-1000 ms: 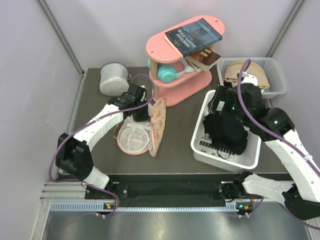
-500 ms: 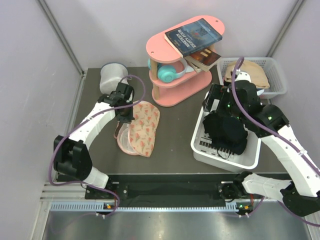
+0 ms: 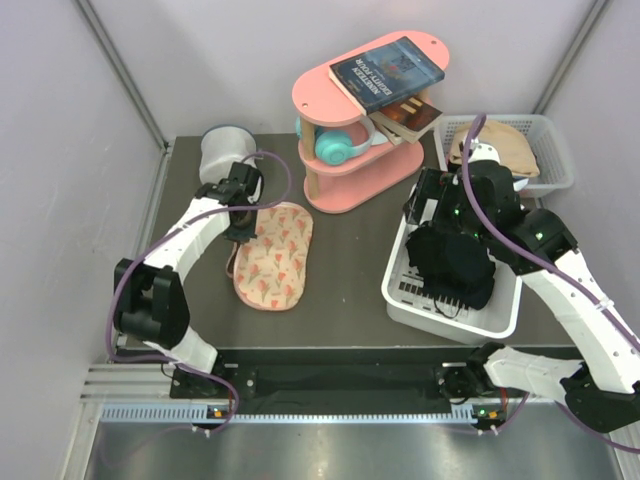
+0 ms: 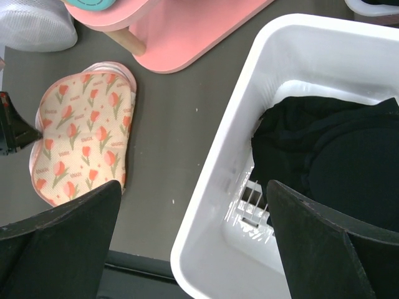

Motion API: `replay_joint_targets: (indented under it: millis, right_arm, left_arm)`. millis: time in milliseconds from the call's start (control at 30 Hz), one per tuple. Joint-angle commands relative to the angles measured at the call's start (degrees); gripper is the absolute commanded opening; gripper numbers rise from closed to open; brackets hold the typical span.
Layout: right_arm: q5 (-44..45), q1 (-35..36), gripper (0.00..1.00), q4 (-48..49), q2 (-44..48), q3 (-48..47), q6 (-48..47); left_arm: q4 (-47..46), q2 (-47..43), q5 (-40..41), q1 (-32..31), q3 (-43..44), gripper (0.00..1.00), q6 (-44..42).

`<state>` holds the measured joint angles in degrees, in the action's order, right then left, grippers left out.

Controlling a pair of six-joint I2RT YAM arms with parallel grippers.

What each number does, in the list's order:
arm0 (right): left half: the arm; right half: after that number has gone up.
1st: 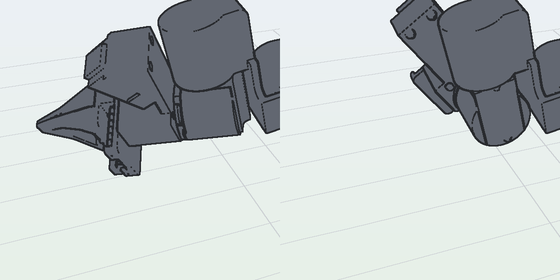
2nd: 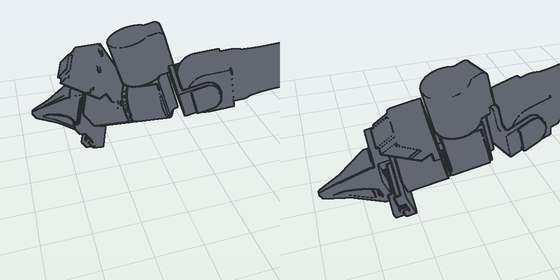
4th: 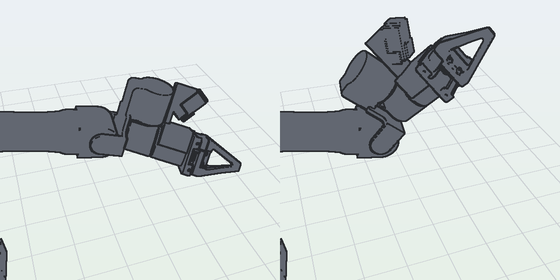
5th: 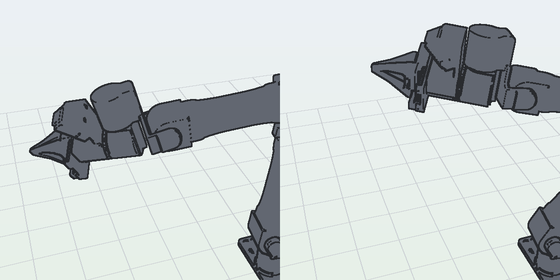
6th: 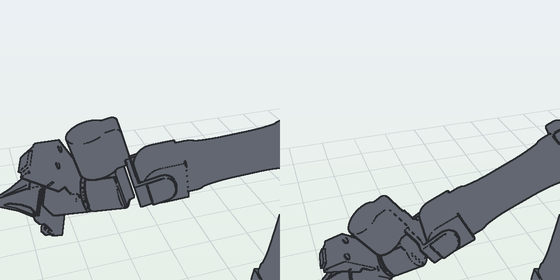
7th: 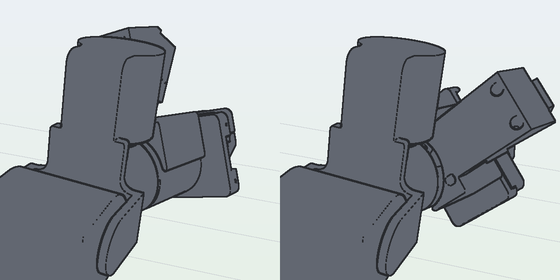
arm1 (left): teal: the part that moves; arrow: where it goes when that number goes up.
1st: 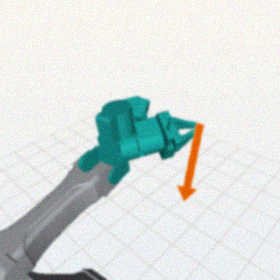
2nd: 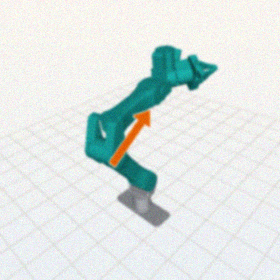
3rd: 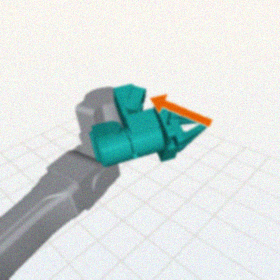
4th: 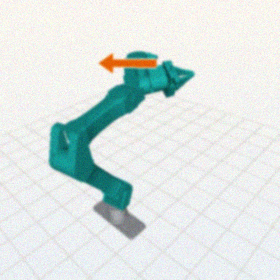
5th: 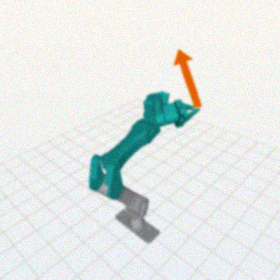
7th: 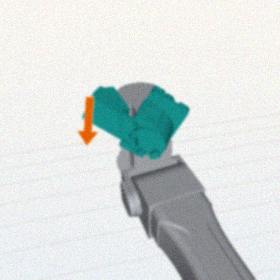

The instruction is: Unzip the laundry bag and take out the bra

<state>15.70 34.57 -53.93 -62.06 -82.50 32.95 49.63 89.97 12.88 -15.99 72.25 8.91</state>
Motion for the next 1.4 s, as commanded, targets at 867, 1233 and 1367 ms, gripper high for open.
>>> replay_joint_targets:
  millis: [867, 1233, 1367]
  right_arm:
    - [-4.28, -0.73, 1.00, 12.09, 4.67, 7.96, -6.58]
    - [-4.54, -0.73, 1.00, 19.74, 10.20, 14.21, -8.51]
    - [-3.58, -0.73, 1.00, 20.09, 10.47, 15.00, -8.87]
  left_arm:
    - [-7.25, -19.38, -7.25, 3.42, -0.43, 0.99, 14.99]
    - [-10.70, -38.81, -7.44, 3.42, -4.66, 0.99, 18.86]
    - [-8.50, -39.96, -6.21, 3.42, -3.43, 0.99, 17.81]
